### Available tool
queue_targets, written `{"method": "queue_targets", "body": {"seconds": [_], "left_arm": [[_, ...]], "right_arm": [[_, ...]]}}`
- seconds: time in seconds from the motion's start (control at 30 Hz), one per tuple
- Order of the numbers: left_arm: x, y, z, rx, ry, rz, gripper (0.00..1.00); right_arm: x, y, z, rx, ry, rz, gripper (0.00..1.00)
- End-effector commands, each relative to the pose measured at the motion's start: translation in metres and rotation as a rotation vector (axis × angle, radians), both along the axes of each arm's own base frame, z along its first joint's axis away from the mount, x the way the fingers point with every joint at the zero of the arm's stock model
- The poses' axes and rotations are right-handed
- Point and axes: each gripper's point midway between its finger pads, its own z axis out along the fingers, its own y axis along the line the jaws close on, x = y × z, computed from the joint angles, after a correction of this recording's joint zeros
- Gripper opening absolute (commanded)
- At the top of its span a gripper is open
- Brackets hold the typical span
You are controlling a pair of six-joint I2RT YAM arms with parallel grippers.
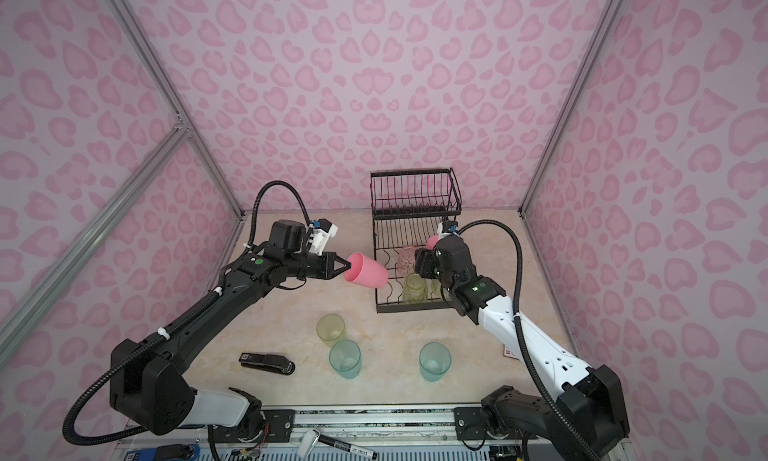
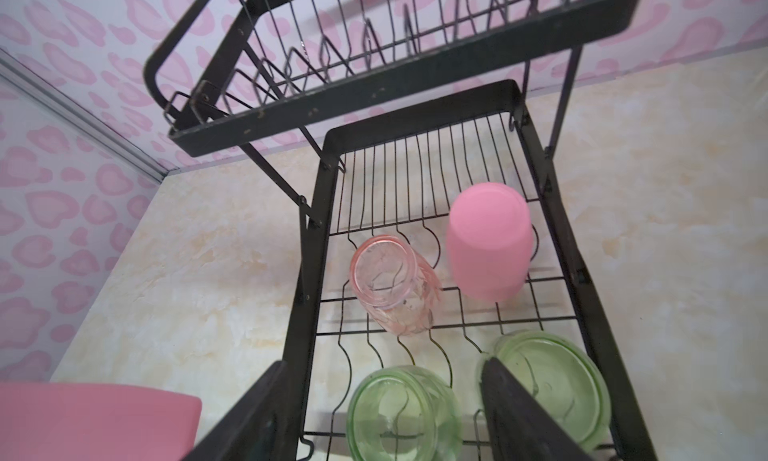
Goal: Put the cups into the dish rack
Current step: 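Grasp the solid pink cup with the left gripper and lift it, then bring the solid pink cup to the right gripper and grasp it with both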
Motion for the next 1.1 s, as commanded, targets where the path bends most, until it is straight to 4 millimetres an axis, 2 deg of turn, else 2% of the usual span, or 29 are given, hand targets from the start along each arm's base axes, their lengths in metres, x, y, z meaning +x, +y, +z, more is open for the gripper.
{"method": "queue_targets", "body": {"seconds": [0.0, 0.3, 0.47, 0.6, 0.77, 0.9, 1.07], "left_arm": [[0.005, -0.005, 0.038, -0.223, -0.005, -0.031, 0.04], [0.016, 0.018, 0.077, -0.388, -0.020, -0.007, 0.04], [0.027, 0.020, 0.105, -0.466, -0.040, -0.025, 0.04], [0.039, 0.019, 0.134, -0.526, -0.083, -0.048, 0.04], [0.054, 0.017, 0.152, -0.594, -0.081, -0.068, 0.03], [0.068, 0.015, 0.155, -0.642, -0.062, -0.080, 0.03], [0.079, 0.014, 0.156, -0.686, -0.048, -0.081, 0.03]], "right_arm": [[0.006, 0.017, 0.015, 0.023, -0.044, 0.056, 0.73], [0.007, 0.069, 0.075, 0.205, -0.187, 0.274, 0.81], [0.006, 0.089, 0.110, 0.313, -0.267, 0.373, 0.88], [0.012, 0.097, 0.144, 0.447, -0.315, 0.444, 0.90], [0.024, 0.099, 0.175, 0.620, -0.366, 0.530, 0.90], [0.027, 0.105, 0.187, 0.669, -0.398, 0.591, 0.90], [0.034, 0.113, 0.191, 0.669, -0.396, 0.628, 0.91]]}}
